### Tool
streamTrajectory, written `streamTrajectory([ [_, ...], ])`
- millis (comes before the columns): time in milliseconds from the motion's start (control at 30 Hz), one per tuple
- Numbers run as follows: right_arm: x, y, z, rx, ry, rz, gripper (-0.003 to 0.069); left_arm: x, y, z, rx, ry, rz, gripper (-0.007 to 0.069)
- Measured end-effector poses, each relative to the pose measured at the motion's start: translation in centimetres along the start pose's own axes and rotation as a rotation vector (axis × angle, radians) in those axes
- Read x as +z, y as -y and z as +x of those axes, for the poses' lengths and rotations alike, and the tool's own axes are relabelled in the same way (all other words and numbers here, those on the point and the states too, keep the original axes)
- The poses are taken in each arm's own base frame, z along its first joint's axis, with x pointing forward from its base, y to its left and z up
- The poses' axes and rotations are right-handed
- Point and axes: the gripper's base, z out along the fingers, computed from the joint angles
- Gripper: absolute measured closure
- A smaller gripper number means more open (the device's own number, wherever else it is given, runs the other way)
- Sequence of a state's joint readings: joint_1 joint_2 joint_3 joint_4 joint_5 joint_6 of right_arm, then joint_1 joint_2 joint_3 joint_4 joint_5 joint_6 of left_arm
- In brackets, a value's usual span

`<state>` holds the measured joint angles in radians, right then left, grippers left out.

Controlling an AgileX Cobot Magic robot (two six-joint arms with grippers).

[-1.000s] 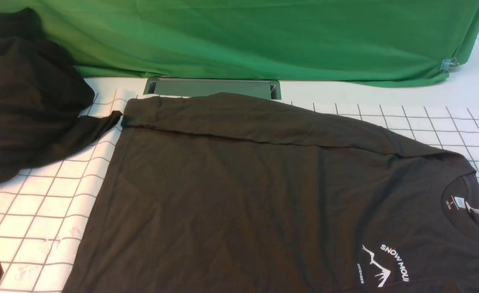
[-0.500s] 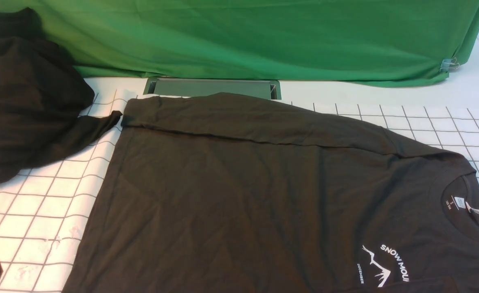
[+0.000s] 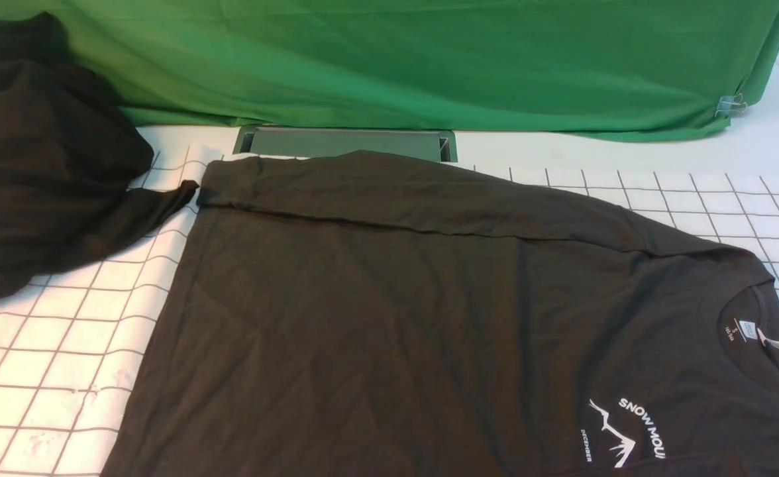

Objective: Fold a long-sleeved shirt over a white checkered tablecloth.
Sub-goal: 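Grasp the left edge of the dark T-shirt lying flat on the table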

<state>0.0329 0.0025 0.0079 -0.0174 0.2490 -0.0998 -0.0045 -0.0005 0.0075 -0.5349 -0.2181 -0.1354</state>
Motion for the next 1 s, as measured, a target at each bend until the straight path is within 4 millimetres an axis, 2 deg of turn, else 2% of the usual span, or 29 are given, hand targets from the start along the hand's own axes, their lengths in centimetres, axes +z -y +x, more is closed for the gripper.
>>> streamTrajectory([
  [67, 0.0, 0.0, 0.0, 0.0, 0.0, 0.0, 0.0417, -0.1, 0.2, -1.2, -0.058, 0.128, 0.022, 0.0622],
  [167, 0.0, 0.0, 0.0, 0.0, 0.0, 0.0, 0.0417, -0.2, 0.6, -2.2, -0.089, 0.224, 0.057, 0.0622],
  [267, 0.0, 0.0, 0.0, 0.0, 0.001, 0.0, 0.0417, -0.3, 2.9, -4.8, -0.101, 0.274, 0.138, 0.0622],
  [300, 0.0, 0.0, 0.0, 0.0, 0.002, 0.0, 0.0417, -0.3, 3.5, -5.4, -0.1, 0.26, 0.151, 0.0622],
  [333, 0.0, 0.0, -0.1, 0.003, 0.013, 0.001, 0.0417, -0.2, 5.2, -6.9, -0.091, 0.235, 0.179, 0.0622],
  [400, 0.0, 0.0, -0.4, 0.048, 0.048, -0.003, 0.0417, 0.3, 6.6, -7.9, -0.071, 0.166, 0.18, 0.0622],
  [433, -0.1, 0.0, -1.2, 0.181, 0.135, -0.011, 0.0417, 1.7, 8.6, -9.0, -0.002, -0.009, 0.146, 0.0622],
  [467, -0.1, 0.0, -1.5, 0.245, 0.165, -0.015, 0.0417, 2.2, 9.3, -9.2, 0.027, -0.091, 0.125, 0.0622],
  [533, -0.2, 0.2, -2.1, 0.418, 0.234, -0.029, 0.0417, 3.4, 9.6, -8.8, 0.08, -0.26, 0.063, 0.0622],
  [567, -0.4, 0.4, -2.6, 0.616, 0.298, -0.049, 0.0417, 5.3, 10.0, -8.1, 0.159, -0.501, -0.019, 0.0622],
  [633, -0.5, 0.6, -3.1, 0.794, 0.351, -0.074, 0.0417, 6.9, 9.4, -6.3, 0.248, -0.786, -0.103, 0.0622],
  [700, -0.6, 0.7, -3.2, 0.864, 0.367, -0.085, 0.0417, 8.1, 8.6, -4.8, 0.289, -0.96, -0.153, 0.0622],
  [733, -0.6, 0.7, -3.2, 0.904, 0.375, -0.092, 0.0417, 9.3, 7.6, -3.2, 0.312, -1.102, -0.198, 0.0622],
  [867, -0.6, 0.7, -3.3, 0.939, 0.383, -0.099, 0.0417, 11.2, 4.3, 1.5, 0.362, -1.402, -0.283, 0.0622],
  [900, -0.6, 0.7, -3.3, 0.94, 0.383, -0.099, 0.0417, 11.3, 4.1, 1.6, 0.362, -1.411, -0.285, 0.0622],
  [967, -0.6, 0.7, -3.3, 0.949, 0.38, -0.101, 0.043, 11.6, 2.4, 3.9, 0.369, -1.53, -0.312, 0.0622],
  [1000, -0.6, 0.7, -3.3, 0.949, 0.377, -0.101, 0.043, 11.7, 2.3, 4.0, 0.37, -1.536, -0.314, 0.0622],
])
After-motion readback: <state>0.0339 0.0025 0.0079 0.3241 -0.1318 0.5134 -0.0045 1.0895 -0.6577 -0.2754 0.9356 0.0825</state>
